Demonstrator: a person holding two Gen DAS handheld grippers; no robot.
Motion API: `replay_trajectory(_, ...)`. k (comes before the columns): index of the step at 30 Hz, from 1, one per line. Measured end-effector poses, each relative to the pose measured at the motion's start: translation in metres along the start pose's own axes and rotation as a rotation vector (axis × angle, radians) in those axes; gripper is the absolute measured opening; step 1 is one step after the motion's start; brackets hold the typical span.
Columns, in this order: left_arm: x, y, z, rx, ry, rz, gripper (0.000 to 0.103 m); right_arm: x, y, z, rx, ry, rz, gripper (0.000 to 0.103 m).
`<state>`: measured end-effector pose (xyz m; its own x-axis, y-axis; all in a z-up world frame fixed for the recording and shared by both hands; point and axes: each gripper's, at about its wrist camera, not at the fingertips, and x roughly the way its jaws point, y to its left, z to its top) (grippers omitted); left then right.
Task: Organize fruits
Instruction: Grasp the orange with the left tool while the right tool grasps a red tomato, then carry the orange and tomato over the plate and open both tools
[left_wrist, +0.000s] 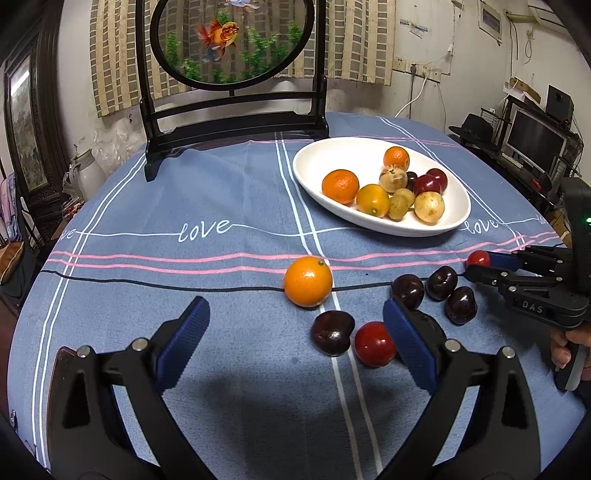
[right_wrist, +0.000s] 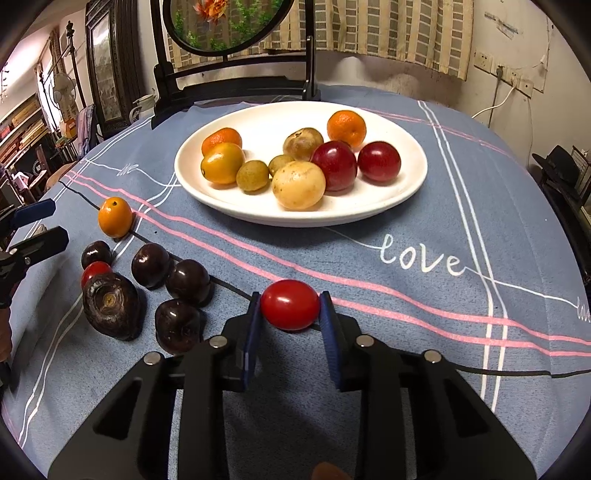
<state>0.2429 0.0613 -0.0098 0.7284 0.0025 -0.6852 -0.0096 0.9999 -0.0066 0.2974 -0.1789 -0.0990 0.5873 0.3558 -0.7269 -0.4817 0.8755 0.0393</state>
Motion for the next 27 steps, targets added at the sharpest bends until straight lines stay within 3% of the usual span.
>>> replay_trajectory(7,0.008,0.006,0.005,-0.023,0.002,-0.007,0.096,-0.013,0.002,0.003,0.021,-0.022,0.011,0.03)
replay_trajectory(12,0.027,0.017,0.015,-0.107,0.052,-0.088,0.09,-0.013,0.006,0.001,0.013,-0.02,0.014,0.03)
replay_trajectory(16,0.037,0.017,0.021,-0.139,0.069,-0.098,0.086,-0.013,0.007,0.001,0.011,-0.021,0.017,0.03)
replay_trajectory(21,0.056,0.01,0.028,-0.142,0.119,-0.121,0.065,-0.014,0.007,0.001,0.011,-0.018,0.016,0.03)
replay_trajectory(25,0.069,0.007,0.027,-0.15,0.176,-0.12,0.058,-0.014,0.007,0.001,0.013,-0.022,0.019,0.03)
replay_trajectory(27,0.075,0.008,0.023,-0.159,0.201,-0.122,0.049,-0.014,0.007,0.002,0.016,-0.021,0.019,0.03)
